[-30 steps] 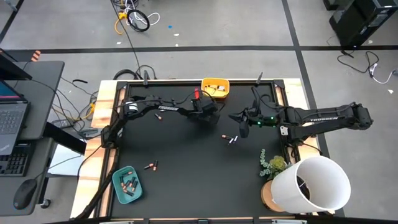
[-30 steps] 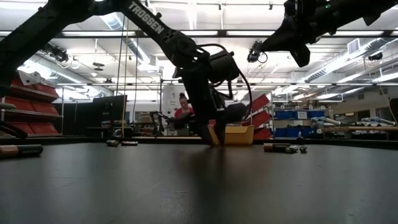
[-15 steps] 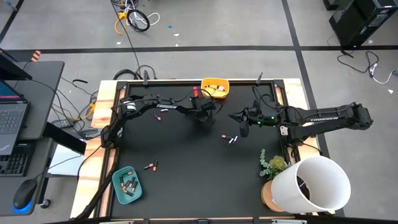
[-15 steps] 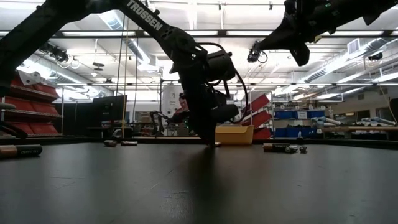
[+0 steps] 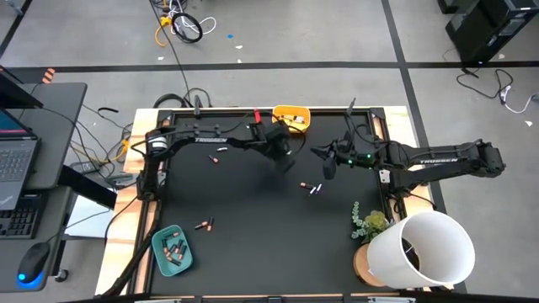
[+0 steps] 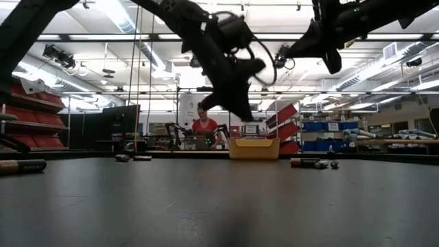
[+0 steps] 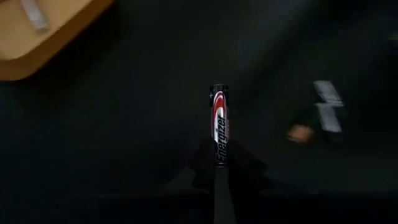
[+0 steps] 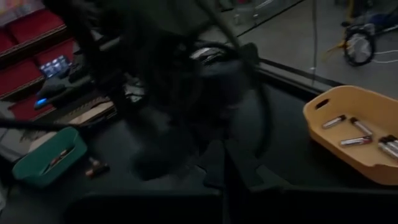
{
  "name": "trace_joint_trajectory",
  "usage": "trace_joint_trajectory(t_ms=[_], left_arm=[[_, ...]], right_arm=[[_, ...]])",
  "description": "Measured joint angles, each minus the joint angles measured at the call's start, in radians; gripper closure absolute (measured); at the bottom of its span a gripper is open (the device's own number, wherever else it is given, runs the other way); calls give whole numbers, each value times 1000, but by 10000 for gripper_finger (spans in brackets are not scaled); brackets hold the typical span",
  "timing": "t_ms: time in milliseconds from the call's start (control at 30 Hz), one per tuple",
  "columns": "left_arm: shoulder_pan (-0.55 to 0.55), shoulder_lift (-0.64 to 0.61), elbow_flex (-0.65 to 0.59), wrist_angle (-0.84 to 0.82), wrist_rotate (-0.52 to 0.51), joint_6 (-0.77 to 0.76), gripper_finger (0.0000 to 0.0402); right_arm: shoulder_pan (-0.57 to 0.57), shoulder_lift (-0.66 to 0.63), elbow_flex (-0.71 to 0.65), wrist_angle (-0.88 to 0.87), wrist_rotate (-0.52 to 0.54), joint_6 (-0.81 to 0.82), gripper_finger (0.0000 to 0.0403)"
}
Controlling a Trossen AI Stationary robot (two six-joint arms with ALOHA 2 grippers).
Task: Sort batteries
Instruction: Put the silver battery into the yellow bin
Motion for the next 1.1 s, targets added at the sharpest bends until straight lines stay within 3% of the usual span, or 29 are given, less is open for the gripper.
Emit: trace_joint_trajectory(t_ms=[300,533,767,1100], left_arm=[[76,-24,1,41,62,39,372],[235,-22,2,168,150,3,372],[364,-22,3,187,177,-22,372],[379,-13,7,261,241,-4,372]], right_arm=[[2,0,0,23,53,36,403],[3,0,0,32,60,78,403],[22,16,0,36,112,91,403],[18,71,-1,94,117,118,403]])
